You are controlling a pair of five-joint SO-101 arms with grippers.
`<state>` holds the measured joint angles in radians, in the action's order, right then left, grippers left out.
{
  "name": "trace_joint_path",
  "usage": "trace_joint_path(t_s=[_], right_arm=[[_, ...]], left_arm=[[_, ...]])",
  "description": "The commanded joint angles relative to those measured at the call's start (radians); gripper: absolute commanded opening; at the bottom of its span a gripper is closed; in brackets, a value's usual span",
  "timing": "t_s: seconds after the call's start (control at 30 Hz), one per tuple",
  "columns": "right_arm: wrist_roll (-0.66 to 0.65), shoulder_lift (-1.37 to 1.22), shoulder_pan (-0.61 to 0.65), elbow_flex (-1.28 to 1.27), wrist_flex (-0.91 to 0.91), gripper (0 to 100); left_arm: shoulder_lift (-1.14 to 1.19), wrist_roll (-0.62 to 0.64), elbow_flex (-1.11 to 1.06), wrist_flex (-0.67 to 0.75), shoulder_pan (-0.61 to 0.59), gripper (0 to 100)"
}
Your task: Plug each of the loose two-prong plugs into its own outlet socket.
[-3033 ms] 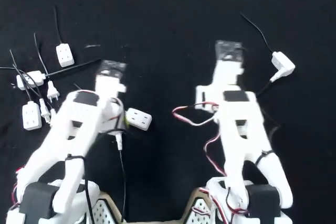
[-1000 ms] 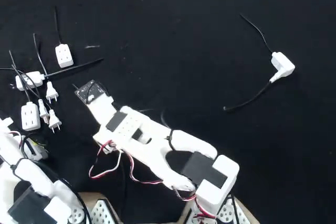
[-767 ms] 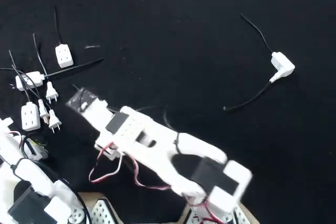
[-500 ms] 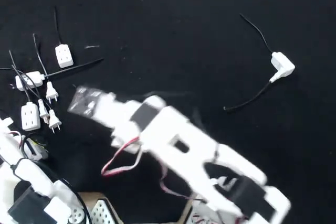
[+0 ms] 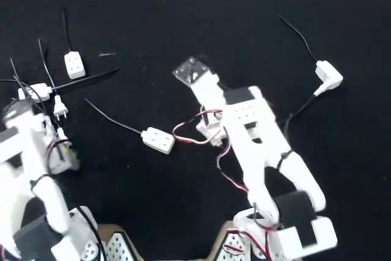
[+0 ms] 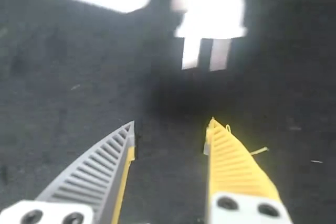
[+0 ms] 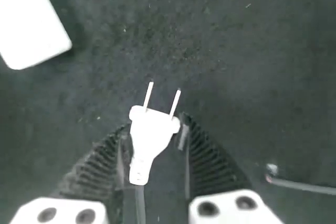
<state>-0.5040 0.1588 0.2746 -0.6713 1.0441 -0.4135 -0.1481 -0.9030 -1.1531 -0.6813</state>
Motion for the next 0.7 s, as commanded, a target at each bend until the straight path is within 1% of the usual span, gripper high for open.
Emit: trace_joint_path(t_s=[0.0,0.07,0.1,0.17,0.23,0.3,0.4,0.53,0.6,0.67], right_arm=[[-0.002,-0.025,-0.020,-0.081,-0.163,1.5],[-0.006,-0.025,-0.020,-0.136,-0.219,2.1],[-0.006,-0.025,-0.018,-0.156,-0.238,4.1],[-0.006,-0.025,-0.018,-0.183,-0.250,11.9],[-0.008,-0.025,-0.021,-0.185,-0.250,20.3],[-0.008,-0.025,-0.021,-0.180,-0.250,26.0],[-0.006,-0.025,-0.021,-0.148,-0.219,25.4],[0.000,-0.025,-0.021,-0.091,-0.078,24.3],[0.000,-0.025,-0.020,-0.099,-0.069,24.1],[0.002,-0.025,-0.021,-0.131,-0.107,24.0]], left_arm=[[-0.029,0.078,0.073,-0.018,0.205,22],[-0.029,0.098,0.030,0.020,0.265,22],[-0.029,0.115,0.001,0.054,0.289,22],[-0.029,0.135,-0.068,0.135,0.329,22],[-0.029,0.133,-0.116,0.203,0.340,22],[-0.029,0.133,-0.147,0.249,0.343,22],[-0.029,0.133,-0.168,0.275,0.343,22],[-0.026,0.133,-0.168,0.275,0.341,22],[-0.026,0.133,-0.168,0.273,0.341,22],[-0.025,0.133,-0.168,0.275,0.341,22]])
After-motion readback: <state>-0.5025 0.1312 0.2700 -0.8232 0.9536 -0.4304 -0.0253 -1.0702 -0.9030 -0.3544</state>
